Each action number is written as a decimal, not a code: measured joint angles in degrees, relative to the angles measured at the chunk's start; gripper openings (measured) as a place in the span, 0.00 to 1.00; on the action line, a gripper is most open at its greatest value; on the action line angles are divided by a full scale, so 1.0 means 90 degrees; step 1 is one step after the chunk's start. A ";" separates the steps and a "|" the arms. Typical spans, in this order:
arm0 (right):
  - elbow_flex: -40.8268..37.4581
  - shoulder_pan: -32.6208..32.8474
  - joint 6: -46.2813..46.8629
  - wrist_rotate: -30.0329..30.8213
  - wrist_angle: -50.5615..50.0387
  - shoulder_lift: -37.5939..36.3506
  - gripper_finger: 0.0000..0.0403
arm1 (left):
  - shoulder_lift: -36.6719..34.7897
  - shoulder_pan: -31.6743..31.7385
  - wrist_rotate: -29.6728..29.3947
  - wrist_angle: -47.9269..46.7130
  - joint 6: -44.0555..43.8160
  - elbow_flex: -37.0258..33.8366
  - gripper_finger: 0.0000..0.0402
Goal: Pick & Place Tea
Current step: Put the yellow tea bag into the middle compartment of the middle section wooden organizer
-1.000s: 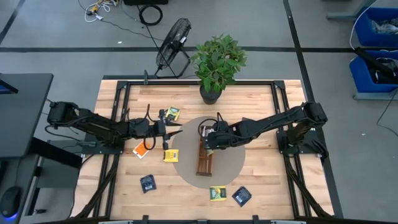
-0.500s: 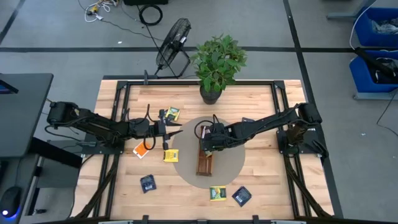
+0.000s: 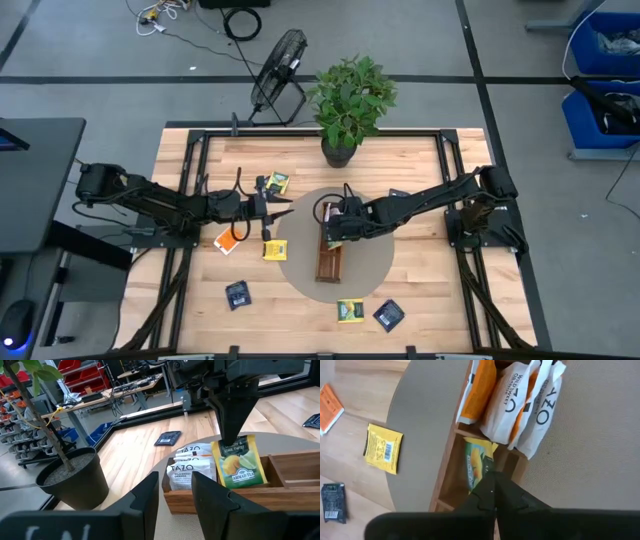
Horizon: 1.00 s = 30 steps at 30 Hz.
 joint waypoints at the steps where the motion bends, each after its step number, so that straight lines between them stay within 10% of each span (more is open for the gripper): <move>1: 0.0000 0.0000 0.0000 -0.0002 0.0000 0.0000 0.01 | 0.0000 0.0000 -0.0001 0.0004 0.0001 0.0000 0.30; 15: 0.0000 0.0071 -0.0460 -0.0132 0.0260 -0.0004 0.20 | 0.0002 0.0000 -0.0002 -0.0057 0.0002 0.0000 0.30; 30: 0.0000 0.1351 -0.3615 0.0624 0.0357 -0.0134 0.33 | 0.0007 0.0000 0.0000 -0.0094 0.0001 0.0000 0.30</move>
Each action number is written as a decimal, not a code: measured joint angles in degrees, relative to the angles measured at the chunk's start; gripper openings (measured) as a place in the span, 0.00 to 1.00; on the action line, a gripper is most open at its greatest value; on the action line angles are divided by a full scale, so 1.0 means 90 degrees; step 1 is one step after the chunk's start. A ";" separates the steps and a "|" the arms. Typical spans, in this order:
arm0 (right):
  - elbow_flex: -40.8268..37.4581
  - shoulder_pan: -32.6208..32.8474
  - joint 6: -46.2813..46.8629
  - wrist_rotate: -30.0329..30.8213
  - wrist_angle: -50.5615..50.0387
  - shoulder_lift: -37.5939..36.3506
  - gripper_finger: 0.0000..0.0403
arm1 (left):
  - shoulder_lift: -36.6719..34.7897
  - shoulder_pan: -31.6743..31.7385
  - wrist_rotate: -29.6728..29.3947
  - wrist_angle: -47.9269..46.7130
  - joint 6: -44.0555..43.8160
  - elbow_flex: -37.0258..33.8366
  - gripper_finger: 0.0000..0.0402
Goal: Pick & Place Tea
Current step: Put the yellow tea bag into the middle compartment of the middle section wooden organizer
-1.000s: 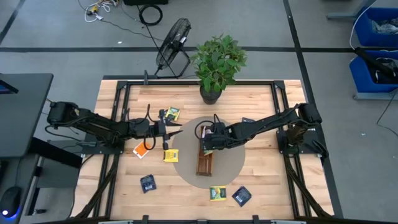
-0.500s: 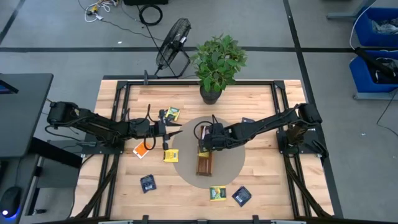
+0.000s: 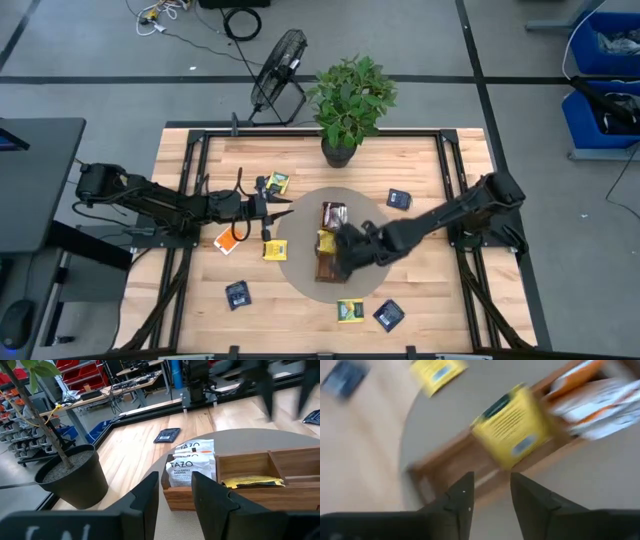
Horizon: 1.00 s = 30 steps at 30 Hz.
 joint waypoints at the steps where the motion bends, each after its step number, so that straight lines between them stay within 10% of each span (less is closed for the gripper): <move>1: 0.0000 0.0133 -0.0172 -0.0030 0.0032 0.0000 0.33 | 0.0000 -0.0001 0.0000 0.0002 0.0000 0.0000 0.30; 30: 0.0002 0.1809 -0.0091 -0.0881 0.0344 0.1048 0.32 | -0.0002 -0.0634 0.1653 0.0539 -0.1418 -0.0002 0.30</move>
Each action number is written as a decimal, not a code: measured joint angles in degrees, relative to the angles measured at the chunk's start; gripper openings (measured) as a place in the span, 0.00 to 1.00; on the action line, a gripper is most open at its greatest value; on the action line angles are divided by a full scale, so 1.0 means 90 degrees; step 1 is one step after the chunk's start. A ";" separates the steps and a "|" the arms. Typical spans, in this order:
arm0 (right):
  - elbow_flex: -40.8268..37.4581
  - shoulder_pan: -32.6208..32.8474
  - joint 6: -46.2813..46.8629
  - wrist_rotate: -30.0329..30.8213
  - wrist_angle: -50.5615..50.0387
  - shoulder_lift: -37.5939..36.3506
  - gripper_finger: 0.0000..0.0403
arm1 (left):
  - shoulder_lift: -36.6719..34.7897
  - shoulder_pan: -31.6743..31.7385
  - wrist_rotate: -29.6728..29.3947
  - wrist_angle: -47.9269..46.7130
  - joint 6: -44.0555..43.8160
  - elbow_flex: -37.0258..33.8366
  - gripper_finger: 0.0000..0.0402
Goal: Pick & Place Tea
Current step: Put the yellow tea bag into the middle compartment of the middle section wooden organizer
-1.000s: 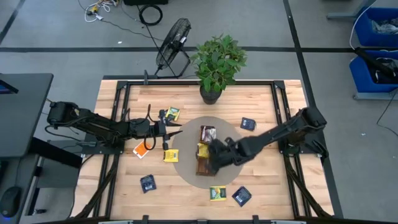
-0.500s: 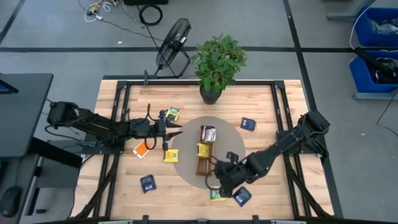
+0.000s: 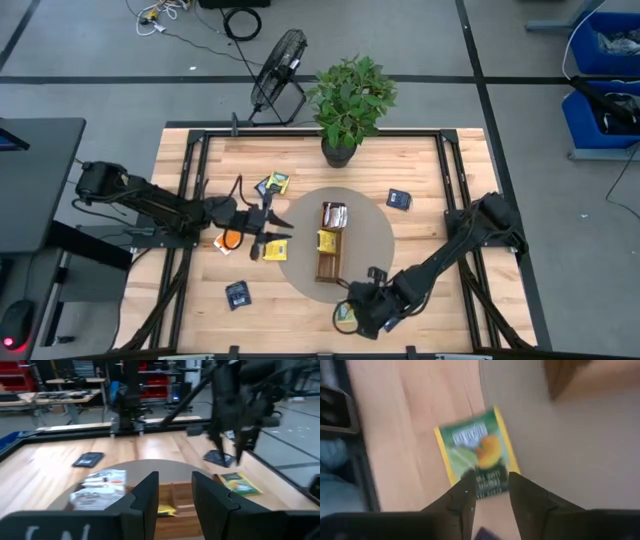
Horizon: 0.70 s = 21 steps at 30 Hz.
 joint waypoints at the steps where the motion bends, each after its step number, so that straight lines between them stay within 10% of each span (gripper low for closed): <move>1: 0.0000 0.0025 0.0102 -0.0054 0.0021 0.0095 0.32 | 0.0000 -0.0057 0.0002 -0.0003 0.0002 0.0000 0.30; 21: 0.0000 0.0186 0.0178 0.0414 -0.0302 0.0485 0.53 | 0.0000 -0.0272 -0.0025 -0.0003 0.0121 0.0000 0.30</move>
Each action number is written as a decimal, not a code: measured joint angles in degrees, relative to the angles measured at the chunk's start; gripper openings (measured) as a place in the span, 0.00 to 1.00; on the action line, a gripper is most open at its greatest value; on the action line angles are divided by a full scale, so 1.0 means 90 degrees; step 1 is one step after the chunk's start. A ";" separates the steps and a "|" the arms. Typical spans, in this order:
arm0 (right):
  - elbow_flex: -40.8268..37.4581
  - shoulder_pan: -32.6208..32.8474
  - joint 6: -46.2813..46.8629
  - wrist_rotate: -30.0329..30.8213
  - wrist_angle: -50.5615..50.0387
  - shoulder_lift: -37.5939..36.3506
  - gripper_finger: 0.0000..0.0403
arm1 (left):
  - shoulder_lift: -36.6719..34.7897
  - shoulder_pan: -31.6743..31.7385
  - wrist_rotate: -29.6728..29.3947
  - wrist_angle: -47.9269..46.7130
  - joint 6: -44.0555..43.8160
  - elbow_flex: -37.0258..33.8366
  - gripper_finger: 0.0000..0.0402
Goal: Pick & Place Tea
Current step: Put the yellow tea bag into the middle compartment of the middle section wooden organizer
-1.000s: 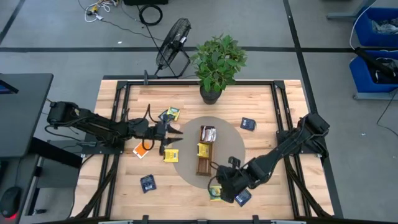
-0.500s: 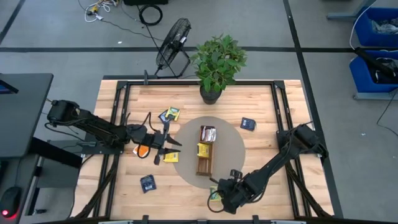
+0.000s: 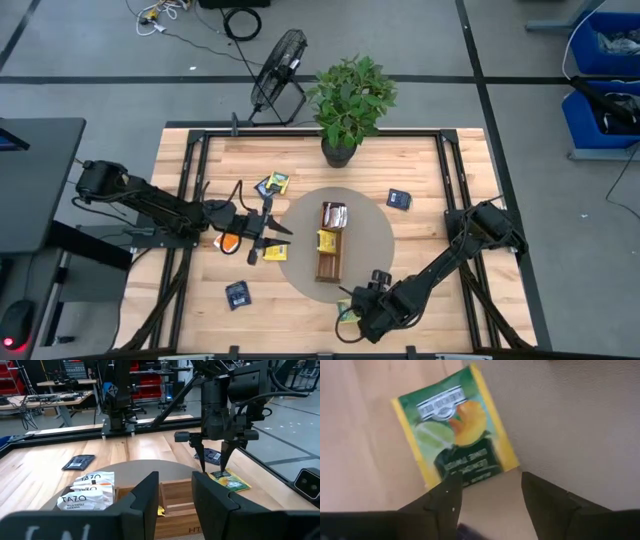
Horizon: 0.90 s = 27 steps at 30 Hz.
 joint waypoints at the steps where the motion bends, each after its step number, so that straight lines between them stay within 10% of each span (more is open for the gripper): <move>1: 0.0000 -0.0002 -0.0021 0.0035 0.0007 0.0000 0.52 | 0.0000 0.0001 0.0000 0.0000 0.0000 0.0000 0.30; 18: 0.0000 -0.0053 -0.0160 0.0033 0.0197 0.0081 0.38 | 0.0000 0.0000 0.0001 -0.0005 0.0005 0.0000 0.30; 27: 0.0000 -0.0053 -0.0119 -0.0017 0.0210 0.0083 0.06 | 0.0000 0.0000 0.0001 -0.0010 0.0009 0.0000 0.30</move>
